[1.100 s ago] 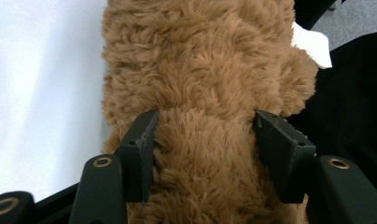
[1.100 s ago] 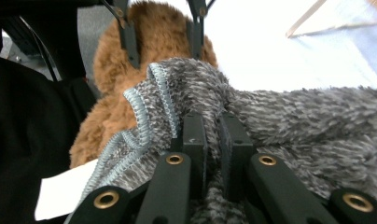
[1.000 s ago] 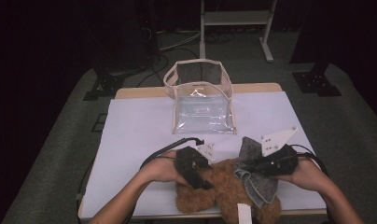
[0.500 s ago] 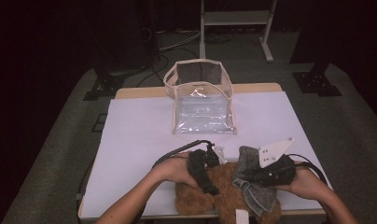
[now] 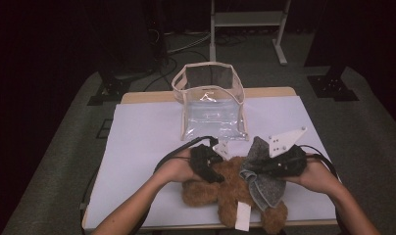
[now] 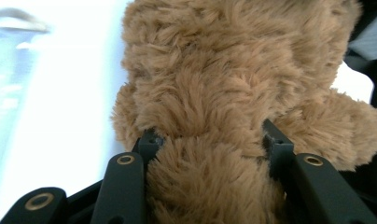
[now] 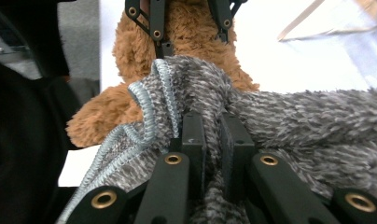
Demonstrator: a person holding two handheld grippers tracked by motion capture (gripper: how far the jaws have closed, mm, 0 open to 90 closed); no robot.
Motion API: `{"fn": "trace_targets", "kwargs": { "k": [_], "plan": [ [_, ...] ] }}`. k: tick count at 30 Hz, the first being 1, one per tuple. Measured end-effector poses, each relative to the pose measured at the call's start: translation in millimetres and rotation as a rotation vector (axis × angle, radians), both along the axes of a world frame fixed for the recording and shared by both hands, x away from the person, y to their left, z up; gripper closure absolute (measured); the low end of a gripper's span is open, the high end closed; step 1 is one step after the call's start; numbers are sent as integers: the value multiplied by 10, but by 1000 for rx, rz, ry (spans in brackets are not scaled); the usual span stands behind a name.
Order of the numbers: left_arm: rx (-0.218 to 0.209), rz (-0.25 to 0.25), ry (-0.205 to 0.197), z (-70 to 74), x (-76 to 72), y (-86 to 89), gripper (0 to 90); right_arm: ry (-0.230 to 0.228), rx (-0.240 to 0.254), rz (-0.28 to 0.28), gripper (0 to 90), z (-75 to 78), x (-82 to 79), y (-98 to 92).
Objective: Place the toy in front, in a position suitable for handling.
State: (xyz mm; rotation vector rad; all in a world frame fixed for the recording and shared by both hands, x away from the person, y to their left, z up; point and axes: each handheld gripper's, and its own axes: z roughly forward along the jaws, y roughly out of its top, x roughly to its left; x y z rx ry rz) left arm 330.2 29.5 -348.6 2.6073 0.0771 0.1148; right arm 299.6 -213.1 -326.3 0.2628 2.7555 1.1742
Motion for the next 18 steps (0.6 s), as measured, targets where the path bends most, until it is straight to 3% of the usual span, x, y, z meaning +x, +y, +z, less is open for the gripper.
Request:
{"fn": "trace_targets", "kwargs": {
  "k": [2, 4, 7, 9, 13, 18],
  "plan": [
    [10, 17, -63, 47, 25, 45, 544, -4, 9, -12, 811, 38, 61, 36],
    [15, 19, -87, 63, 23, 73, 535, -10, 21, -13, 811, 69, 132, 63],
    [23, -2, -65, 21, -13, 100, 501, 8, 36, -8, 811, 76, 222, 109],
    [22, 12, -37, -25, -21, 126, 458, 17, 33, -2, 811, 48, 245, 156],
    [-4, 24, -6, -61, -41, 213, 349, 33, -23, 30, 813, -78, 168, 242],
    [-60, 12, 17, -1, -120, 342, 327, 59, -4, 37, 816, -184, 47, 170]
  ]
}}
